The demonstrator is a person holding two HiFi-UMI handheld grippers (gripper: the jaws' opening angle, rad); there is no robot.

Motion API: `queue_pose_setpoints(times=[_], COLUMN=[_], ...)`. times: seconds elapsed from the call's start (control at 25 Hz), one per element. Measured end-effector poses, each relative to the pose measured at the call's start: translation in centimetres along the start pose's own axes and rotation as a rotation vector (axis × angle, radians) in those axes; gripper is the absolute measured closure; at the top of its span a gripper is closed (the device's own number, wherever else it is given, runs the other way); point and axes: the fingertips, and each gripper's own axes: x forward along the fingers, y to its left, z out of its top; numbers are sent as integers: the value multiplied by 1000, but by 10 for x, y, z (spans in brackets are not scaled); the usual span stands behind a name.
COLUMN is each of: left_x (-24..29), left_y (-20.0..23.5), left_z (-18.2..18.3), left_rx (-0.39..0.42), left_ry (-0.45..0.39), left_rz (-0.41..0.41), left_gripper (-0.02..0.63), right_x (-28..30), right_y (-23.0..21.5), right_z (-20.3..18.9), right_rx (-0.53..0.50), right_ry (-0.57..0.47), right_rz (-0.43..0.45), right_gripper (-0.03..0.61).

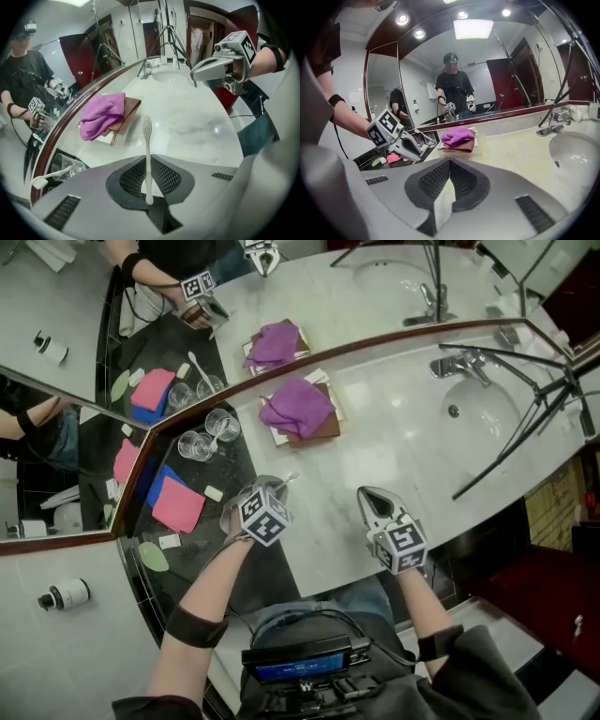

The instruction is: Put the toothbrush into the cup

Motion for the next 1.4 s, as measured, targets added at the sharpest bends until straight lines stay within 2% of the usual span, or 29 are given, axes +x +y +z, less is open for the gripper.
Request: queue_pose_setpoints(times=[0.36,0.56,0.8,0.88,0.92,1.28,1.4], left_x=[59,70,76,76,75,57,40], left_y=[-11,-13,-17,-19,-20,-17,-13], left_z=[-7,-7,-3,-2,-1,13,23], left_rx=[98,99,63,55,53,8,-45], left_ry=[103,118,95,90,86,34,-17], left_rz=[-82,-102,-105,-104,-103,-67,-40], left_gripper=[594,594,577,503,489,486,486], right_x=[-6,-10,-14,-15,-16,-20,-20], right_y=[-14,-21,-30,-32,-34,-44,-43], right_z=[-15,-19,-24,-25,-26,-35,-33], right_rx=[16,34,48,53,56,61,59], right_ry=[6,9,14,14,15,21,24], right_rz=[-15,-31,-37,-38,-39,-50,-46], right_gripper=[560,560,560,560,560,560,560])
